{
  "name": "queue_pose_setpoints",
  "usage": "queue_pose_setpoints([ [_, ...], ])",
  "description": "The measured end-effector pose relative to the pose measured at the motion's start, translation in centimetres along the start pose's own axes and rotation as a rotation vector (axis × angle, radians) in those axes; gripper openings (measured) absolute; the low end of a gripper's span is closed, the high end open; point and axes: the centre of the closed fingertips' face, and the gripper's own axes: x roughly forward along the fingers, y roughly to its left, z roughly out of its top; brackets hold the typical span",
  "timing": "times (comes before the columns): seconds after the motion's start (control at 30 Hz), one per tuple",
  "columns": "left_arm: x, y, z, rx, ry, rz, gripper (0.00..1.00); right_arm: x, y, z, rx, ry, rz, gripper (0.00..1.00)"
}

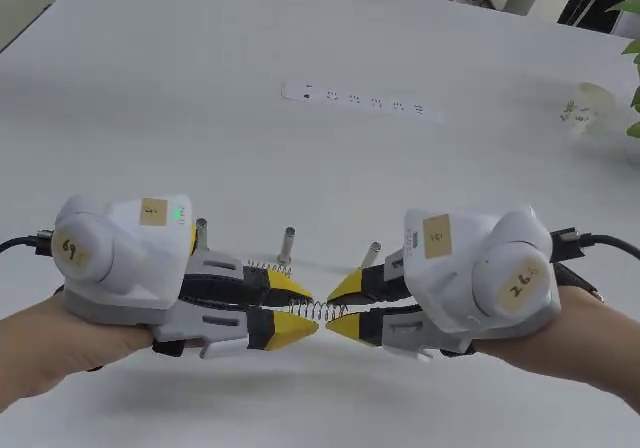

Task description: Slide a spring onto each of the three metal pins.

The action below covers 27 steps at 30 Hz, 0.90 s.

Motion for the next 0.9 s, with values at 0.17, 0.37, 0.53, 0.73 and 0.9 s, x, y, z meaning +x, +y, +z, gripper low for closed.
queue_pose_setpoints([
  [0.17,0.0,-0.2,0.1,-0.001,0.002,-0.017,0.04,-0.1,0.1,0.0,-0.006,0.001,0.001,0.08],
  [0.37,0.1,-0.6,-0.1,0.004,0.014,-0.059,0.02,-0.1,0.4,-0.2,-0.003,-0.001,0.009,0.08],
  [0.53,0.2,-0.6,-0.1,0.006,0.024,-0.078,0.02,0.0,0.4,-0.2,0.018,-0.012,0.001,0.08],
  [0.73,0.3,-0.8,-0.4,0.021,0.052,-0.102,0.02,-0.1,0.6,-0.9,0.048,-0.013,0.001,0.10],
  [0.9,0.0,-0.9,-0.7,0.014,0.061,-0.110,0.02,-0.1,0.9,-1.8,0.069,-0.012,-0.002,0.11],
])
